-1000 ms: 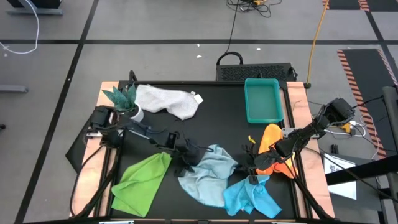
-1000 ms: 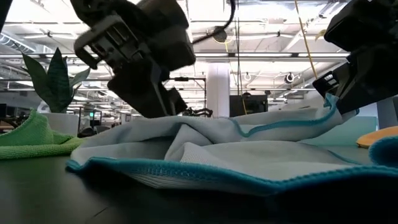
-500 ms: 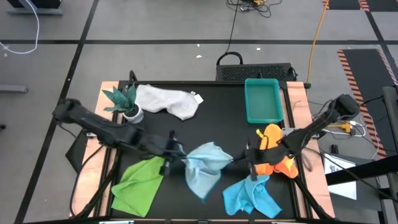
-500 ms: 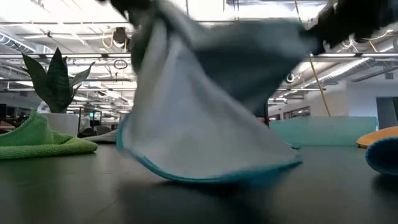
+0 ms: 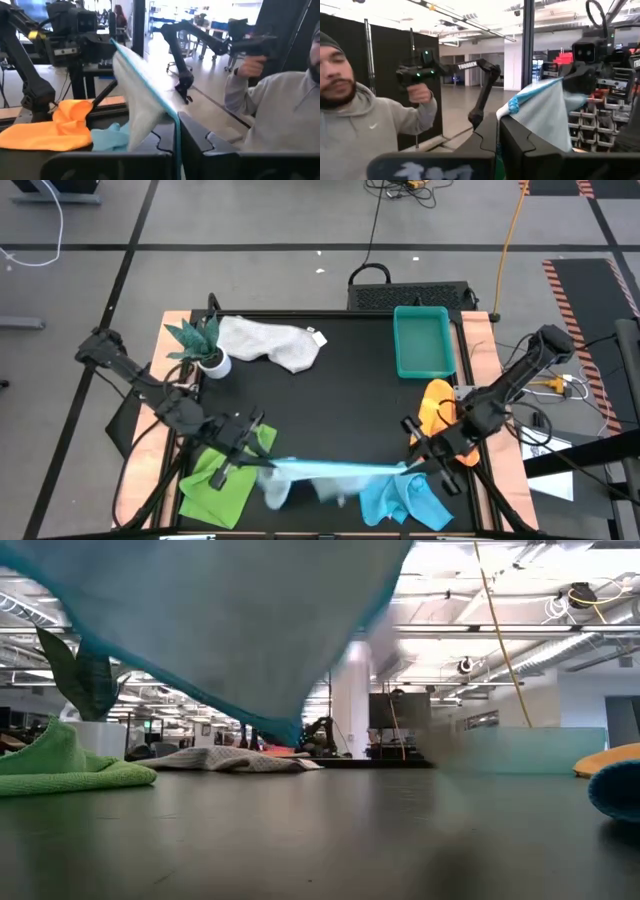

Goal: Fold microfiber towels
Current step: Fold the light blue microfiber cloth

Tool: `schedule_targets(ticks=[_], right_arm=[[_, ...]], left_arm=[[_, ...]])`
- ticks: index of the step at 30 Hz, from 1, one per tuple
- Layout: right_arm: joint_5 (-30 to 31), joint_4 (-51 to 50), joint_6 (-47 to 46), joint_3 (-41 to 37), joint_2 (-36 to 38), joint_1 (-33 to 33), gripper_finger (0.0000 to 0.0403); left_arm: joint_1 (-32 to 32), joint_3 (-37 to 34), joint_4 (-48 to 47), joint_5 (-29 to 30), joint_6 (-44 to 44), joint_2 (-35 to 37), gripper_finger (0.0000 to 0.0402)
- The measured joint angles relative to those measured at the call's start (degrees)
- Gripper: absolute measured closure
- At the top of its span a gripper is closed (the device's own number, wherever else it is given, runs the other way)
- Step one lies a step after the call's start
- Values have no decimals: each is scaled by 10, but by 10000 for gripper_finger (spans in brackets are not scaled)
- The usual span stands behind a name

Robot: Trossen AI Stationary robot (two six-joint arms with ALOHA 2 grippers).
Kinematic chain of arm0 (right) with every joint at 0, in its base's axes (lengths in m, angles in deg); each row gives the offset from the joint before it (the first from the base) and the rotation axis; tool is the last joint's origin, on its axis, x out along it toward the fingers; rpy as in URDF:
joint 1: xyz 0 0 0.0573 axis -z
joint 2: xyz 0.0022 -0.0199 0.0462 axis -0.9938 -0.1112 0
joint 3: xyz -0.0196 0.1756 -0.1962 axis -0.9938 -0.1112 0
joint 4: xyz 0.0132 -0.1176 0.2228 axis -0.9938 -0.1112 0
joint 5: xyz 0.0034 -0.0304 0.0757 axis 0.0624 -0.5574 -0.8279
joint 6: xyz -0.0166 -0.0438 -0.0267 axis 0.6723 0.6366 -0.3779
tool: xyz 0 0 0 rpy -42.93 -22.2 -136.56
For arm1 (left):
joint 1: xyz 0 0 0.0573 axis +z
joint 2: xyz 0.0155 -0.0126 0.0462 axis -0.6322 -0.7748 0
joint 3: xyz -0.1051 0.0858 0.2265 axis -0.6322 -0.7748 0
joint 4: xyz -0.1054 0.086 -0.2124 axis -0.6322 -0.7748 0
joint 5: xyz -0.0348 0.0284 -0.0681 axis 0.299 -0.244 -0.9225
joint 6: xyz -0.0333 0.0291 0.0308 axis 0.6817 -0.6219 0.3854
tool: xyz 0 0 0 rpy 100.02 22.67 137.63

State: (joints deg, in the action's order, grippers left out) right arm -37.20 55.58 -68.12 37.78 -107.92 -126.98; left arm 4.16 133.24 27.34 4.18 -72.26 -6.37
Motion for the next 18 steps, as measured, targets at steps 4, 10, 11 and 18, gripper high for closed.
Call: schedule_targets(ticks=[4, 10, 11, 18], right_arm=[[122, -46, 4, 1, 22, -3, 402], [336, -195, -53, 0, 28, 31, 403], [358, -227, -74, 0, 28, 45, 403], [341, -318, -178, -35, 26, 120, 403]], left_arm=[[3, 0, -90, 73, 23, 0, 378], [62, -1, -245, 168, 78, -37, 398], [76, -1, -259, 182, 83, -46, 398], [164, -24, -242, 188, 75, -138, 375]])
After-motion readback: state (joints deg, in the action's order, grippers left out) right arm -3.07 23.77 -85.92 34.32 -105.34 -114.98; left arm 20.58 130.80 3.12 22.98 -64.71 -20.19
